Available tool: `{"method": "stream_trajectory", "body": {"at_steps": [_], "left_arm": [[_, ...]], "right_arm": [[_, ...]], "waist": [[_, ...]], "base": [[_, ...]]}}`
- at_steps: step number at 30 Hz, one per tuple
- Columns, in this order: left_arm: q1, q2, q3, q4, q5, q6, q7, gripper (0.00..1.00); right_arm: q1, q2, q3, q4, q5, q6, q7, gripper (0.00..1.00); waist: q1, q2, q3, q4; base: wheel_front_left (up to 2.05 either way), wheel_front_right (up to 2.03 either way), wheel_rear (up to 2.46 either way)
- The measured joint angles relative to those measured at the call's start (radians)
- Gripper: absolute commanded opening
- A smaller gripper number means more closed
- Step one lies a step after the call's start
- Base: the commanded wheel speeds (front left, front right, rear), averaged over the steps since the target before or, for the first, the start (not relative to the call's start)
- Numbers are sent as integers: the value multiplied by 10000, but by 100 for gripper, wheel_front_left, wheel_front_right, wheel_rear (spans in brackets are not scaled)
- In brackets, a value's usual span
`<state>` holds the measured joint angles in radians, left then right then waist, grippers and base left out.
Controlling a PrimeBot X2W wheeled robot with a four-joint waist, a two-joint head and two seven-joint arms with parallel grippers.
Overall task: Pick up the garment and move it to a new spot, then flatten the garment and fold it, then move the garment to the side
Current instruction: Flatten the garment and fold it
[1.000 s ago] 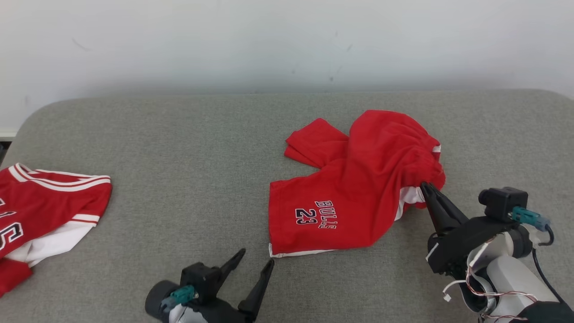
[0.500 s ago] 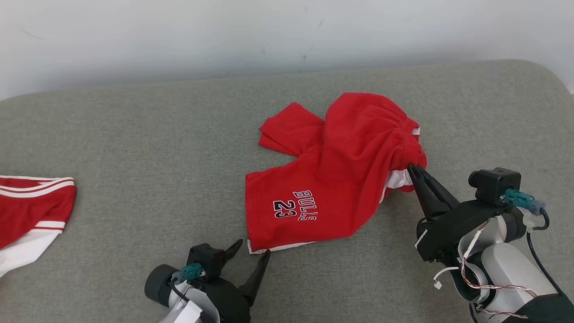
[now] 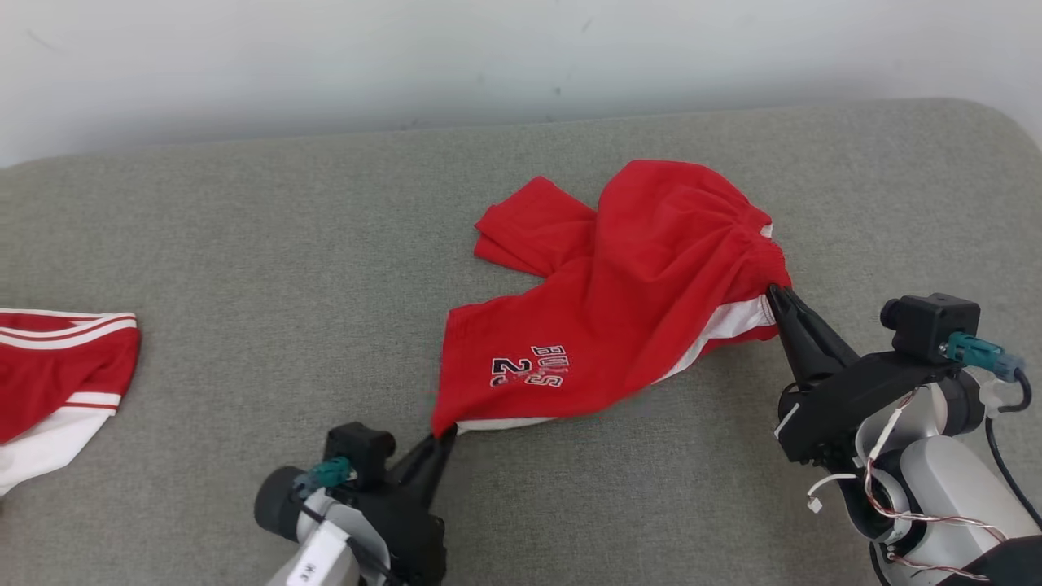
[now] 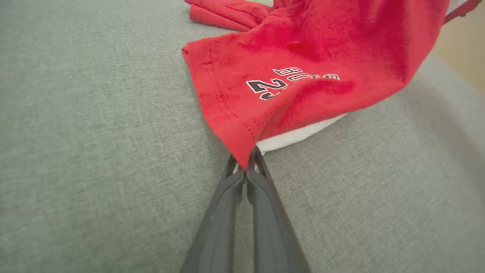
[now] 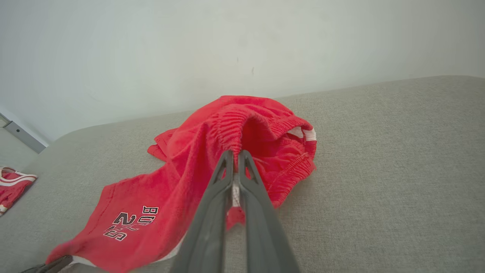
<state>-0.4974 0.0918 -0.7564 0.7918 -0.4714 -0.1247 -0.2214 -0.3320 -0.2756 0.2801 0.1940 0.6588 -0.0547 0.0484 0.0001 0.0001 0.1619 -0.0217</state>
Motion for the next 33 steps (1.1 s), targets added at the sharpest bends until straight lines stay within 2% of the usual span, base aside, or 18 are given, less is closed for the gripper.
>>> {"method": "stream_trajectory", "body": {"at_steps": [9,14,19,21,22,33], "left_arm": [[40,631,763,-569,-560,0,-230,0],[481,690,775,-583,-629,0,-261,0],[873,692,821,-604,-721,0,-261,0],[874,706,865,-616,-748,0,-263,0],[874,711,892,-627,-748,0,-263,0],[876,692,963,-723,-752,0,-274,0]], "right_arm": [[822,-146,-376,38,673,-65,385,0],[1385,-75,117,397,913,36,1001,0],[1405,-54,545,784,633,33,1335,0],[1394,-52,635,865,602,33,1430,89],[1396,-59,686,861,570,31,1471,100],[1602,-575,1191,236,-13,21,2107,100]], "waist": [[-1,0,-391,464],[-1,0,-658,796],[-1,0,-836,947],[-2,0,-855,913],[-2,-1,-858,885],[-2,0,-953,635]], "base": [[0,0,0],[0,0,0],[0,0,0],[0,0,0],[0,0,0],[0,0,0]]}}
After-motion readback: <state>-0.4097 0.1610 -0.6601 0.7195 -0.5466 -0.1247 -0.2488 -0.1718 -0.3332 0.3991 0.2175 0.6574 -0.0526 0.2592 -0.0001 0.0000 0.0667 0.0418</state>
